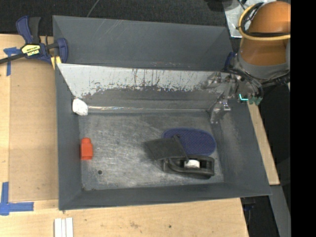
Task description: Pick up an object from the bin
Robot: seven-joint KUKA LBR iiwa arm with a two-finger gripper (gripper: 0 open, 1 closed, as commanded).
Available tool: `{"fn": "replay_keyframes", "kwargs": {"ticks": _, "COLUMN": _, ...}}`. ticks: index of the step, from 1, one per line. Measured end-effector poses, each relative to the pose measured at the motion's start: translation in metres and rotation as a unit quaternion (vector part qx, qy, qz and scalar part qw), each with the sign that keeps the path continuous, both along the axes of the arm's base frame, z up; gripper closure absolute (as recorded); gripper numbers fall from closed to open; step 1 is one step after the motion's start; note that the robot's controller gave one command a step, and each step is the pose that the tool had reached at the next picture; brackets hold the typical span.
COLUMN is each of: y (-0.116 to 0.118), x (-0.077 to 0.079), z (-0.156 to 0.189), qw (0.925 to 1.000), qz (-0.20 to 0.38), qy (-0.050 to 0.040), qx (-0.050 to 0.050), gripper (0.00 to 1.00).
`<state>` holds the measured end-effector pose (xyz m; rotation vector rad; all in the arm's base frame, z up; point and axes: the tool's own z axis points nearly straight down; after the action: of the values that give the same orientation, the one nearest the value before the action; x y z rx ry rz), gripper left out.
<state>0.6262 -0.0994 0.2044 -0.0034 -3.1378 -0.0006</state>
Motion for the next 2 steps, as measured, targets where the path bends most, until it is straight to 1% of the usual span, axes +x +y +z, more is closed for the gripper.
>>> {"fn": "replay_keyframes", "kwargs": {"ticks": 1, "y": 0.05, "x": -0.027, "z": -0.118, "qw": 0.9999, "qz": 0.013, "qy": -0.0091, "qx": -0.003, "gripper": 0.0}}
{"fn": "replay_keyframes", "kwargs": {"ticks": 2, "y": 0.047, "x": -0.031, "z": -0.102, "qw": 0.9991, "qz": -0.042, "qy": -0.0071, "qx": -0.001, "gripper": 0.0}}
